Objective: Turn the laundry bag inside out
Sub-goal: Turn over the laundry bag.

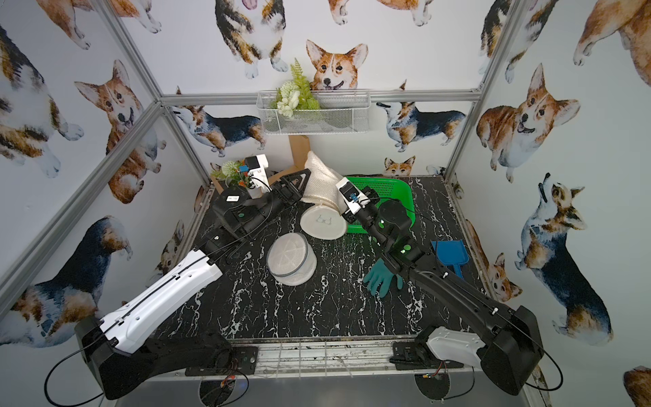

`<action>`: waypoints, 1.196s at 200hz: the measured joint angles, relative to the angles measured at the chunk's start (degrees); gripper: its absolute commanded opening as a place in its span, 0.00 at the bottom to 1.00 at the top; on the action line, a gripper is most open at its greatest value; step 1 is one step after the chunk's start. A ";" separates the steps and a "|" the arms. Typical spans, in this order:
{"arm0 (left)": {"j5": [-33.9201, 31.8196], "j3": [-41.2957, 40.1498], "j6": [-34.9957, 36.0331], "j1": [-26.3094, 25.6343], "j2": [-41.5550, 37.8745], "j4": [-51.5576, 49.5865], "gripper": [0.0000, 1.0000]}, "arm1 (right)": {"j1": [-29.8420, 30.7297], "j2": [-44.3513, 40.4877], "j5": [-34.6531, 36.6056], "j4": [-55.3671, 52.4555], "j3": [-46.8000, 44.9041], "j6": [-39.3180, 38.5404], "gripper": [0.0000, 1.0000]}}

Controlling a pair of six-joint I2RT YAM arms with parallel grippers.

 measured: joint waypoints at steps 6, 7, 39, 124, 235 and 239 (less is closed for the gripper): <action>-0.24 -0.46 2.75 0.02 -0.79 -0.02 0.62 | -1.07 -0.35 -0.28 -0.52 0.02 1.84 0.00; -0.24 -0.50 3.15 0.02 -0.90 -0.04 0.62 | -1.22 -0.42 -0.33 -0.59 0.02 2.05 0.00; 0.52 1.29 21.68 0.02 -2.99 -2.84 0.64 | -5.46 -1.68 -4.90 -3.56 0.96 8.37 0.00; 16.35 9.75 71.97 -2.43 2.97 -17.70 0.78 | -8.59 -5.66 -16.46 -13.73 5.88 12.94 0.00; 2.89 -0.55 101.70 -12.74 0.50 -9.05 0.00 | -18.10 -5.79 -20.57 -24.55 12.72 30.25 0.00; 3.26 -0.76 101.74 -13.09 0.37 -9.53 0.00 | -18.23 -5.75 -21.33 -25.11 12.90 30.56 0.00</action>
